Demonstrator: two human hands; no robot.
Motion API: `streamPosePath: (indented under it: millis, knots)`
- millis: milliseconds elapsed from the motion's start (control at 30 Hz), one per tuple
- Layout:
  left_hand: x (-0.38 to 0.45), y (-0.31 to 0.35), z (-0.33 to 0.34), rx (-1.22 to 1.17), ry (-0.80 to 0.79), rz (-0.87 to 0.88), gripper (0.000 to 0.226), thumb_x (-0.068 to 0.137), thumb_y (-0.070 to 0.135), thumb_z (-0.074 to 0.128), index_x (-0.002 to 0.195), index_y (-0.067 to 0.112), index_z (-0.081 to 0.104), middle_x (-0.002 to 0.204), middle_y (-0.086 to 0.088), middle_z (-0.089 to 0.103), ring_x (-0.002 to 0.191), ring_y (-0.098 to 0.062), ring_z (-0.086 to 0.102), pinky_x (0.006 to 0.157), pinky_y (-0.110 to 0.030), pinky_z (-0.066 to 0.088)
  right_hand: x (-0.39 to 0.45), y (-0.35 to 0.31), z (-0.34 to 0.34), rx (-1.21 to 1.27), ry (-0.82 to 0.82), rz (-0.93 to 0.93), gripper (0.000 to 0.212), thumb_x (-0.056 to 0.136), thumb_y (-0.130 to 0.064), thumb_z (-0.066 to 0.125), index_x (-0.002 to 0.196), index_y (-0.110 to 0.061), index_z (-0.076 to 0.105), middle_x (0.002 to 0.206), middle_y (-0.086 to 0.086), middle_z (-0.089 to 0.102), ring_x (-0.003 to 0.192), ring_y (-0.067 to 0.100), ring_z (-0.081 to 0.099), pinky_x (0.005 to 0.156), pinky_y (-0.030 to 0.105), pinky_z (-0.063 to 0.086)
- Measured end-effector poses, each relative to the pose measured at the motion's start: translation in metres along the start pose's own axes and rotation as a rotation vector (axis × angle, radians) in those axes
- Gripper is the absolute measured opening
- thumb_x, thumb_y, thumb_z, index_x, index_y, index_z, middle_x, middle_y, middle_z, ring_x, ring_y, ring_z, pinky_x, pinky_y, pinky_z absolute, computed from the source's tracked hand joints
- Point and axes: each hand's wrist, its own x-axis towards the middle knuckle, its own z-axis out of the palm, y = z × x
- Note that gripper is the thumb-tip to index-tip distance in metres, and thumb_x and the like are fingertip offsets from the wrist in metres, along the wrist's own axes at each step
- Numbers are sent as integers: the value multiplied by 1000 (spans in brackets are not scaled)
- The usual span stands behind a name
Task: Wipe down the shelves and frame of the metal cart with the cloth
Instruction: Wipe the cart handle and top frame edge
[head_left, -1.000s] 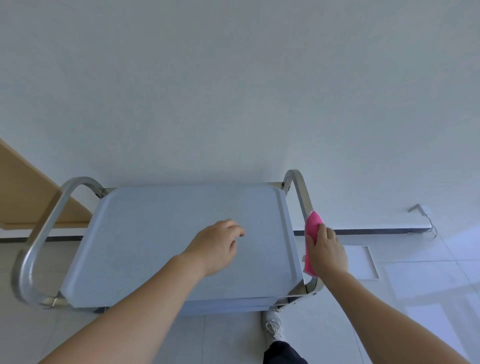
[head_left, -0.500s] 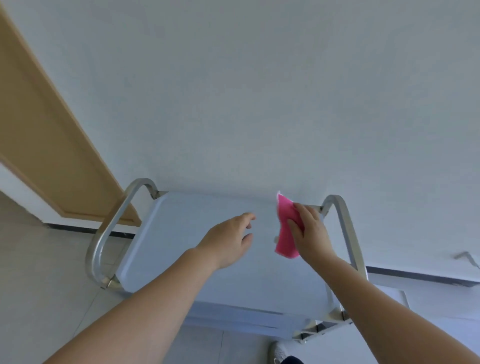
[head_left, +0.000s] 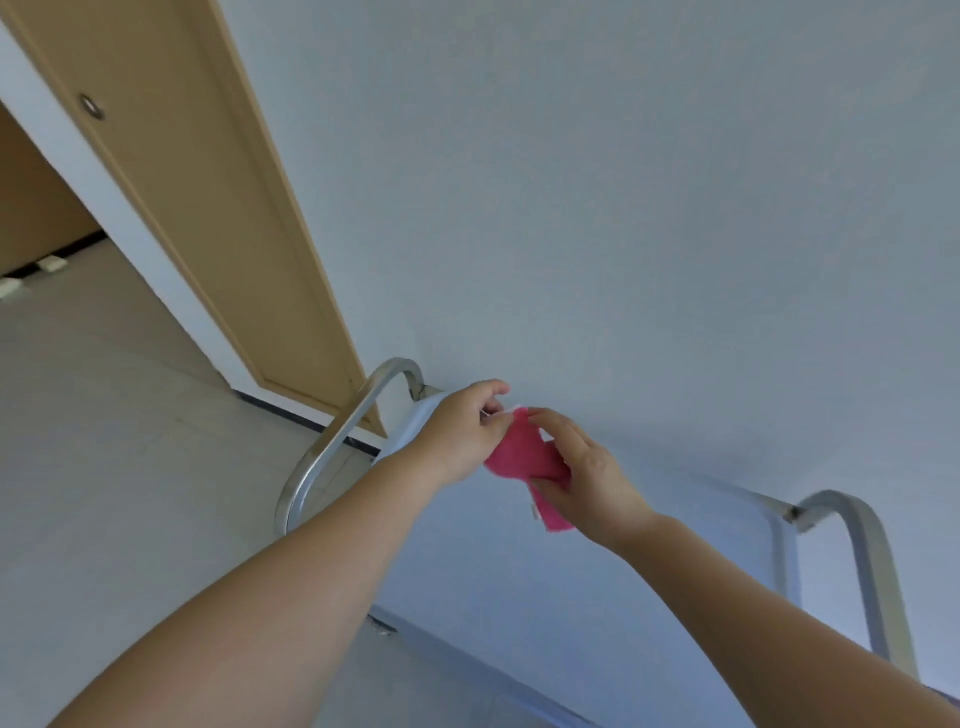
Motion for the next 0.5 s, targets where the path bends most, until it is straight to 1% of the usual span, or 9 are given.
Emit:
streamPosePath:
  millis: [67, 133, 167, 200, 267, 300, 367, 433, 500]
  knots:
    - [4, -10, -11, 33, 36, 36, 28, 93, 23, 52, 120, 29, 50, 81, 12, 54, 68, 2, 52, 60, -9, 42, 17, 8, 6, -6, -38, 58, 61, 81, -7, 64, 136, -16, 40, 127, 0, 53, 81, 7, 58, 74, 3, 38]
    - [7, -20, -24, 42, 79, 71, 25, 94, 18, 49, 109, 38, 46, 80, 8, 52, 65, 1, 49, 61, -13, 40, 35, 17, 13, -60, -98, 150, 69, 82, -15, 63, 142, -17, 29, 127, -3, 52, 93, 13, 58, 82, 15, 40]
    - [10, -25, -31, 44, 100, 87, 26, 94, 16, 48, 105, 40, 44, 81, 4, 53, 65, -1, 48, 61, -14, 40, 44, 20, 17, -74, -136, 197, 72, 82, -17, 62, 144, -19, 26, 125, -6, 53, 95, 15, 59, 83, 21, 43]
    - [13, -31, -39, 55, 122, 100, 27, 94, 15, 47, 102, 41, 44, 83, 1, 54, 66, -2, 48, 61, -15, 41, 52, 23, 21, -75, -173, 236, 72, 81, -18, 61, 144, -20, 26, 119, -9, 58, 93, 16, 61, 82, 27, 47]
    - [20, -44, -57, 89, 174, 116, 25, 94, 14, 47, 98, 38, 47, 85, 2, 54, 70, -2, 50, 62, -14, 41, 69, 27, 31, -79, -234, 286, 62, 78, -17, 60, 136, -23, 39, 101, -9, 66, 82, 17, 63, 75, 31, 51]
    - [25, -52, -67, 96, 194, 111, 21, 94, 14, 47, 96, 36, 49, 85, 4, 54, 72, -3, 50, 63, -15, 41, 78, 29, 38, -83, -246, 301, 53, 77, -15, 59, 127, -24, 47, 93, -9, 65, 78, 17, 62, 71, 31, 51]
    - [37, -70, -88, 98, 216, 101, 17, 94, 13, 47, 97, 29, 52, 84, 8, 52, 75, -5, 51, 65, -12, 40, 99, 32, 54, -74, -236, 326, 41, 76, -13, 59, 115, -25, 56, 93, -8, 59, 75, 13, 57, 65, 21, 46]
    - [51, -92, -109, 85, 230, 89, 16, 94, 10, 46, 98, 24, 53, 83, 14, 50, 73, 0, 49, 64, -9, 39, 122, 34, 73, -68, -226, 346, 38, 76, -11, 58, 112, -24, 58, 98, -7, 54, 76, 9, 55, 62, 10, 39]
    - [70, -117, -132, 82, 246, 55, 15, 94, 10, 46, 99, 22, 54, 85, 14, 50, 75, 1, 50, 62, -11, 39, 150, 35, 94, -34, -208, 392, 36, 77, -7, 54, 107, -26, 59, 91, -8, 58, 72, 7, 55, 57, 7, 38]
